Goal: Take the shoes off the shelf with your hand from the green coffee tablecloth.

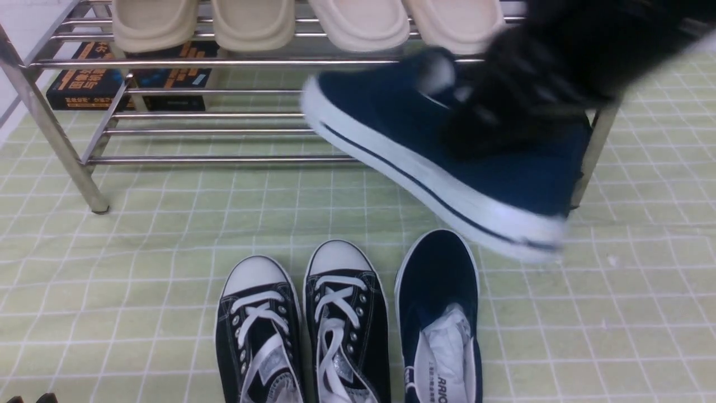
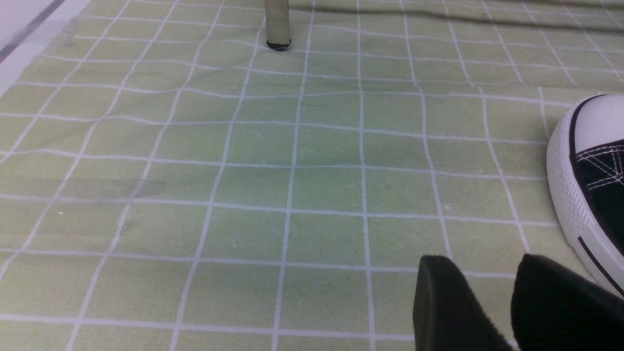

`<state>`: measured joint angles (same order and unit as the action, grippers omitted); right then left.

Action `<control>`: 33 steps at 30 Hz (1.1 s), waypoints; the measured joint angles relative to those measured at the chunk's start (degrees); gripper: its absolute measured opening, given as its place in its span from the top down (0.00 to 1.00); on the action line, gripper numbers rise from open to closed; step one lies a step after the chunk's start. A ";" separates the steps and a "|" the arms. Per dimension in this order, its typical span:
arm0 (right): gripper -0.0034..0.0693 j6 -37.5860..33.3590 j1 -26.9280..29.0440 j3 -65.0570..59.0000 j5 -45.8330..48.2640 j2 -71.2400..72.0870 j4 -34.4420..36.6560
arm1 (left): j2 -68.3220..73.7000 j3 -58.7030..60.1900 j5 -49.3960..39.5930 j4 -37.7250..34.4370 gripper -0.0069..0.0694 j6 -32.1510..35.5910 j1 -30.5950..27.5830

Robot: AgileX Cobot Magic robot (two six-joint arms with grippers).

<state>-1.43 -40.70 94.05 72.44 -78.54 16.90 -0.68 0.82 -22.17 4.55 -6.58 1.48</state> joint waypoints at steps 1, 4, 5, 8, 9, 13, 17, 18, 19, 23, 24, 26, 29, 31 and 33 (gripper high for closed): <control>0.91 0.28 0.00 0.00 0.00 0.49 -0.15 | 0.00 0.00 0.00 0.00 0.60 0.00 0.00; 0.91 7.04 0.00 -10.85 0.05 7.58 -3.73 | 0.00 0.00 0.00 0.02 0.60 0.00 0.00; 0.91 8.91 0.00 -13.10 0.05 8.67 -5.26 | 0.00 0.00 0.00 0.02 0.60 0.00 0.00; 0.91 15.36 0.00 -20.99 0.05 11.00 -10.15 | 0.00 0.00 0.00 0.02 0.60 0.00 0.00; 0.91 17.08 0.00 -23.00 0.05 11.15 -11.70 | 0.00 0.00 0.00 0.07 0.60 0.00 0.00; 0.91 21.33 0.00 -28.61 0.05 10.67 -15.77 | 0.00 0.00 0.00 0.13 0.60 0.00 0.00; 0.91 22.94 0.00 -31.09 -1.60 8.88 -17.61 | 0.00 0.00 0.00 0.18 0.60 0.00 0.00; 0.91 23.48 0.00 -31.42 -3.23 7.66 -18.57 | 0.00 0.00 0.00 0.18 0.60 0.00 0.00; 0.91 23.84 0.00 -31.48 -4.49 6.66 -19.26 | 0.00 0.00 0.00 0.18 0.60 0.00 0.00; 0.91 24.46 0.00 -31.48 -9.09 3.04 -21.27 | 0.00 0.00 0.00 0.18 0.60 0.00 0.00; 0.91 24.50 0.00 -31.48 -10.01 1.84 -21.39 | 0.00 0.00 0.00 0.18 0.60 0.00 0.00; 0.91 24.58 0.00 -31.48 -10.85 0.65 -21.39 | 0.00 0.00 0.00 0.18 0.60 0.00 0.00; 0.90 24.66 0.00 -31.48 -11.87 -2.63 -21.04 | 0.00 0.02 0.00 0.20 0.60 0.00 0.00; 0.90 24.66 -0.02 -31.48 -11.93 -3.26 -20.51 | 0.00 0.02 0.00 0.20 0.60 0.00 0.00; 0.90 24.66 -0.02 -31.48 -11.99 -4.49 -19.41 | 0.00 0.02 0.00 0.20 0.60 0.00 0.00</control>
<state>23.23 -40.71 62.57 60.46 -83.03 -2.51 -0.68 0.84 -22.17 4.74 -6.58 1.48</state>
